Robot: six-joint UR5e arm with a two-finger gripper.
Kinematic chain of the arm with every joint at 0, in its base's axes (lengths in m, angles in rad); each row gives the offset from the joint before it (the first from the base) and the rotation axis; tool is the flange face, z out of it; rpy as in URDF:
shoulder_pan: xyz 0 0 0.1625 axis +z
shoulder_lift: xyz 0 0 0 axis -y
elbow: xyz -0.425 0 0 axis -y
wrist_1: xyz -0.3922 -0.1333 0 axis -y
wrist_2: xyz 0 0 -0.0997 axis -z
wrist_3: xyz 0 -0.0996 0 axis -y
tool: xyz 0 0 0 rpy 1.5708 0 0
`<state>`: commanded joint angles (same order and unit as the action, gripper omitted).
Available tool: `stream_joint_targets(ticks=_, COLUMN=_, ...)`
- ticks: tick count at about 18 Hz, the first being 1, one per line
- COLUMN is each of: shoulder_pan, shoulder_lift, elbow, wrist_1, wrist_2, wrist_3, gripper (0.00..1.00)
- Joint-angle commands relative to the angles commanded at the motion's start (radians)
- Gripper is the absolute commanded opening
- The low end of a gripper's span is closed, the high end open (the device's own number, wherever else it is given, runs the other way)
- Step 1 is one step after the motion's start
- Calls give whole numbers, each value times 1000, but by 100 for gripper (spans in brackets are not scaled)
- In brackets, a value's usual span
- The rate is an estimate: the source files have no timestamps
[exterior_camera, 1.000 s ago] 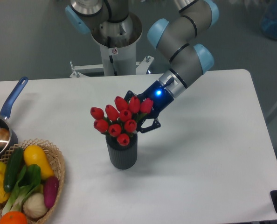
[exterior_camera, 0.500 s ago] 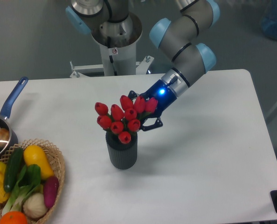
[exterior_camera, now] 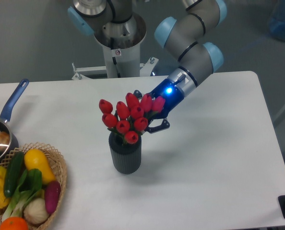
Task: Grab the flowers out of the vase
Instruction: 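Lift the gripped tulips straight up out of the grey vase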
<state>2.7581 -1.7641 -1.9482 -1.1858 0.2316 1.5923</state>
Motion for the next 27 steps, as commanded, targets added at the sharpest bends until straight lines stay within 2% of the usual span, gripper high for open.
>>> stream_joint_targets(ticks=12, shoulder_pan=29, shoulder_lift=55, elbow=3, wrist_1=-2, wrist_2=6, wrist_3=-25, gripper=41)
stream_joint_targets(ticks=16, shoulder_pan=41, shoulder_lift=84, elbow=8, wrist_1=-2, wrist_2=8, wrist_3=-95, gripper=41)
stream_joint_targets(ticks=27, shoulder_pan=63, shoulder_lift=135, elbow=15, wrist_1=-3, wrist_2=6, wrist_3=-163, gripper=41)
